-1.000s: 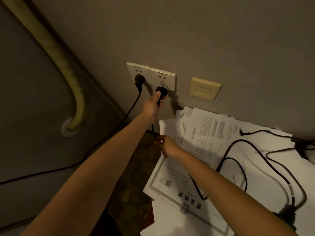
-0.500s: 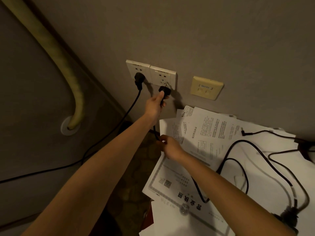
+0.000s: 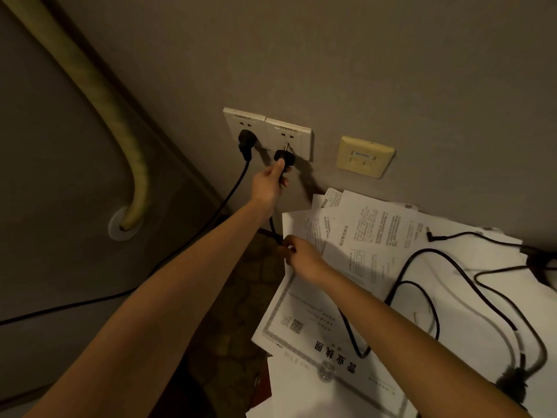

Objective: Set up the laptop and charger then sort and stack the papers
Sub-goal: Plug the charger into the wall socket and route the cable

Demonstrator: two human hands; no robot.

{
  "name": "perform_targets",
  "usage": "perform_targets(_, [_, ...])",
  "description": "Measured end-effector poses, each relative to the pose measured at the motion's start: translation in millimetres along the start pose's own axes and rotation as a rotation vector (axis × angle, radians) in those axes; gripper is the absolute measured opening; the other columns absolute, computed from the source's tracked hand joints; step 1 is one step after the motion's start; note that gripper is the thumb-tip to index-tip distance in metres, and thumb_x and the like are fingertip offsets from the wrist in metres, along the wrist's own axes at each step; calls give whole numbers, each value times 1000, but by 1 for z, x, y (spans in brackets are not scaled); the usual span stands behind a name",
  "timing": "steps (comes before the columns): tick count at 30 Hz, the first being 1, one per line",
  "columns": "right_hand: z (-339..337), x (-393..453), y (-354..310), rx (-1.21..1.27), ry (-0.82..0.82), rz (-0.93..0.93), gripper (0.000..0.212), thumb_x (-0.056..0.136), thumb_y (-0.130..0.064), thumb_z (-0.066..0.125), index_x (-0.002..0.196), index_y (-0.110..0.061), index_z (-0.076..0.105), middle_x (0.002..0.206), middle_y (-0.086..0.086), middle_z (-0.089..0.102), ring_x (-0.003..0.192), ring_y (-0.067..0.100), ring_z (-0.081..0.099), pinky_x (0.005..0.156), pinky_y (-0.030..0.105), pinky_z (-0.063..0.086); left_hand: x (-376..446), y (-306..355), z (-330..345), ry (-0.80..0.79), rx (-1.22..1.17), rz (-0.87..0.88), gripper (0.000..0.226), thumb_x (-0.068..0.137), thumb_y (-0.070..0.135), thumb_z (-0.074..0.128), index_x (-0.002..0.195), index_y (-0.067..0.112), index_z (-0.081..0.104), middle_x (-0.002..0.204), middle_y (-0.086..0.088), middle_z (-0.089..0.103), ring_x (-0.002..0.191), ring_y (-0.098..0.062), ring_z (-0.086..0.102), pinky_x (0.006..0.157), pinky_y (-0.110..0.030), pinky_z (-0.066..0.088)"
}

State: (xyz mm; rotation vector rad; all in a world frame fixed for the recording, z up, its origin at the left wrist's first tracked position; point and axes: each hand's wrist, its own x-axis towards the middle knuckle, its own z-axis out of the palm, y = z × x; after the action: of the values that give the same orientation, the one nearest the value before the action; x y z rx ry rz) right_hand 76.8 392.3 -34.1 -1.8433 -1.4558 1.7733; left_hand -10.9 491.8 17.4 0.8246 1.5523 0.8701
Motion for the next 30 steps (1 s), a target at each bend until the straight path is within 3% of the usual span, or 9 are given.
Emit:
perform_targets(4, [-3,3,-1,3,25,-11,39,99,-28,45,133,-10,47,130,17,54,118,31,53,99,38,41,2,8,5,23,-12,-23,35,100,35,43,109,9,64,69,3,51,53,-6,37,51,-18,31])
perform_targets(7, [-7,4,-3,-30,18,-31,39,99,-28,45,133,-9,47,130,17,55,110,28,55,95,36,42,4,12,7,31,-17,-26,36,100,33,44,112,6,63,72,3,52,57,-7,40,55,-20,31])
perform_targets(9, [-10,3,-4,-46,13,-44,39,99,-27,45,133,-8,47,130,17,55,115,30,54,97,36,42,6,13,9,47,-17,-25,36,100,32,44,113,4,63,74,4,53,60,-7,42,57,-20,31])
perform_targets(12, [-16,2,-5,-63,18,-70,36,99,-26,45,130,-8,50,129,16,55,118,30,53,96,33,41,11,17,10,49,22,-32,30,101,31,43,102,9,62,76,6,56,59,-6,42,50,-14,35])
perform_targets(15, [-29,2,-6,-76,23,-136,26,98,-23,47,118,-10,56,115,12,60,105,24,57,83,26,42,21,24,5,-5,113,-28,25,101,31,41,88,17,57,75,7,60,55,-7,39,46,-15,33])
perform_targets(20, [-50,9,-7,-86,-7,-210,14,95,-21,54,103,-14,63,98,2,61,91,15,57,75,23,40,32,30,-2,-91,220,-36,28,103,31,38,110,10,55,79,5,63,55,-7,40,46,-18,33])
perform_targets(25, [-48,4,-5,-44,28,-155,10,95,-22,55,100,-19,63,79,-9,58,73,6,55,71,24,41,28,28,-8,-174,227,11,35,103,33,36,116,8,56,82,5,63,69,-8,50,62,-22,41])
perform_targets(27, [-45,-7,-5,-23,8,-125,15,96,-20,53,107,-16,62,81,-6,60,71,8,58,66,23,45,26,31,-10,-173,256,-4,35,103,34,36,114,9,58,85,5,65,75,-8,55,66,-22,44])
perform_targets(30, [-48,-28,-1,-80,-28,-60,25,96,-19,53,120,-14,58,104,5,64,83,15,60,67,22,48,20,34,-5,-120,254,-50,38,102,37,37,115,9,59,96,-1,66,78,-11,58,69,-24,46])
